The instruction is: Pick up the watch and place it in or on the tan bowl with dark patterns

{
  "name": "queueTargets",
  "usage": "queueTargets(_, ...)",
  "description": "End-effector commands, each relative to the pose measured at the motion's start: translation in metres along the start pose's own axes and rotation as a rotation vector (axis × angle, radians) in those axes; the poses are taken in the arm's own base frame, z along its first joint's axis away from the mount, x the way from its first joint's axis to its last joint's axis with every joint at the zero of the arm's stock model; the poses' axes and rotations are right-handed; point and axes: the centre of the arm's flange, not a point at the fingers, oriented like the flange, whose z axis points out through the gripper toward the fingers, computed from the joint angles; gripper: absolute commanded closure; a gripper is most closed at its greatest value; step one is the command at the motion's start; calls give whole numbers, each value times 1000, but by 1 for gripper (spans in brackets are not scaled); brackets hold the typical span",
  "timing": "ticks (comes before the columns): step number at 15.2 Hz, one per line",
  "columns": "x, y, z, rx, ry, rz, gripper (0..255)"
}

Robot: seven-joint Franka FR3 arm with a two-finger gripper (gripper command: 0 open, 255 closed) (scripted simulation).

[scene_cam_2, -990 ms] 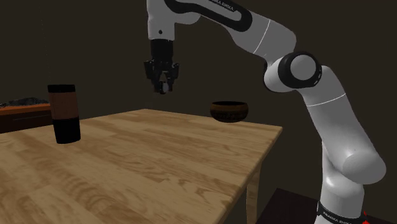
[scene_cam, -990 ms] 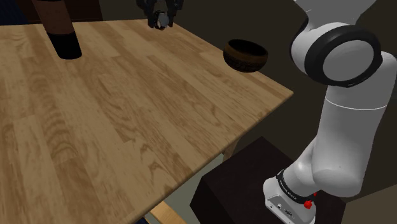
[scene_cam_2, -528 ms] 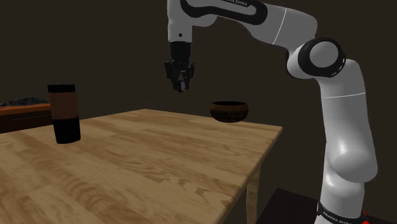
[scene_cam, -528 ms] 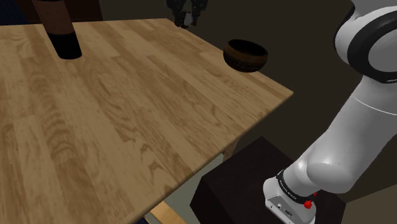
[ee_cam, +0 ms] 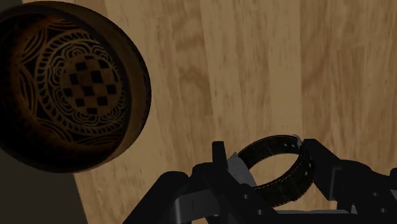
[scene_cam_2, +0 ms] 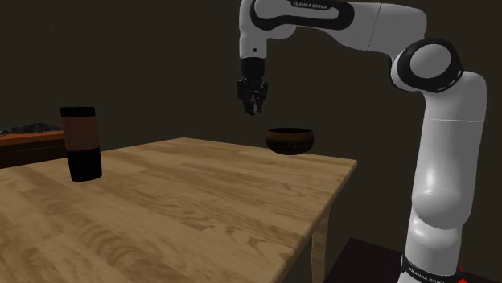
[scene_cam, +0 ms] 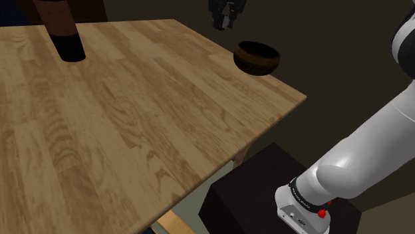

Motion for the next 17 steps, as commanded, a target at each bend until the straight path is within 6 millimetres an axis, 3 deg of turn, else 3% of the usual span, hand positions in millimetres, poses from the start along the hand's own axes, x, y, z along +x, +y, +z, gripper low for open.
queueTargets(1,-6,29,1,1,0,-2,255)
queueTargets(14,-35,204,3,1,0,-2,255)
queueTargets(17,-34,204,19,1,0,-2,255)
